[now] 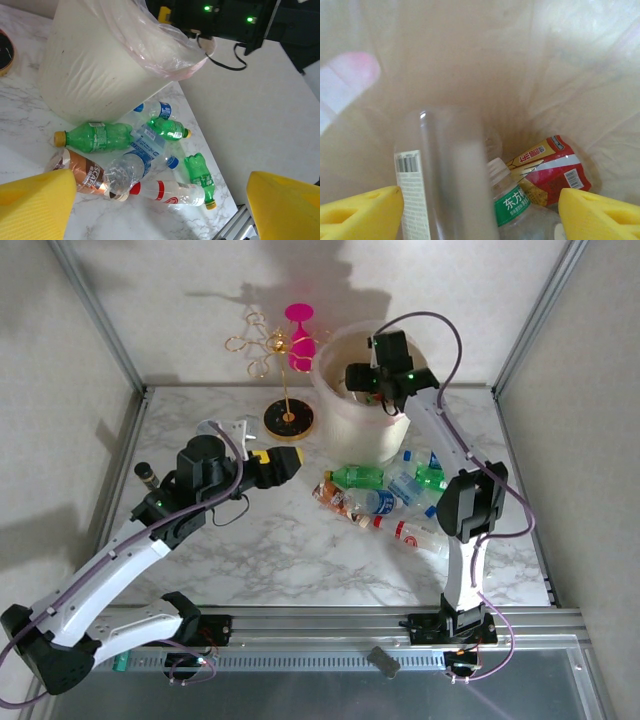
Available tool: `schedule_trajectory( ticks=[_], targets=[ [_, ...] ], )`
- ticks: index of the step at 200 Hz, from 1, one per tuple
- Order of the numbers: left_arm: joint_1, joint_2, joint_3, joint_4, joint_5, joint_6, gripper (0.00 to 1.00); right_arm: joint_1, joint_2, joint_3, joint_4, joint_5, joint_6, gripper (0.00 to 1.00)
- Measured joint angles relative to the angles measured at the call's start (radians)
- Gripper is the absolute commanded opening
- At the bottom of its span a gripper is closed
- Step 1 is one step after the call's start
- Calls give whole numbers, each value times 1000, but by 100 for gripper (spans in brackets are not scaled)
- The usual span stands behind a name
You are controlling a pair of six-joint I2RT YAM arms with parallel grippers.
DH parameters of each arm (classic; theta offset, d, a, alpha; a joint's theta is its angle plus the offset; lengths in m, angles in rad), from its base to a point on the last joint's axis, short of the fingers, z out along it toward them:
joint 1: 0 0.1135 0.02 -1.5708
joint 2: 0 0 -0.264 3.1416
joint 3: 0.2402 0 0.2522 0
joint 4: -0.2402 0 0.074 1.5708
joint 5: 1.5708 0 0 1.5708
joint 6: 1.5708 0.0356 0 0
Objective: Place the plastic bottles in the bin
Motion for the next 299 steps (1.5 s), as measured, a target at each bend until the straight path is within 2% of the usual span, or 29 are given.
schedule_trajectory(
  ticks=[27, 48, 95, 154, 182, 240, 299],
  targets=[
    [0, -30, -6, -4, -18, -1, 88, 4, -109, -11, 2, 0, 4, 77],
    [0, -63, -25, -4, -34, -8, 88, 13, -252, -83, 31, -3, 10, 75],
    [0, -126, -117, 4, -64, -45, 86, 28, -583, -368, 104, -36, 68, 72],
    [0, -154, -315, 37, -71, -140, 80, 30, -846, -789, 82, -51, 227, 67],
    [0, -163, -388, 35, -78, -172, 80, 30, -964, -968, 40, -31, 418, 64],
    [0, -162, -401, 51, -82, -196, 80, 30, -1111, -1255, -121, 47, 977, 65],
    [0, -162, -401, 53, -104, -195, 81, 30, -1178, -1484, -125, 58, 1299, 69]
  ],
)
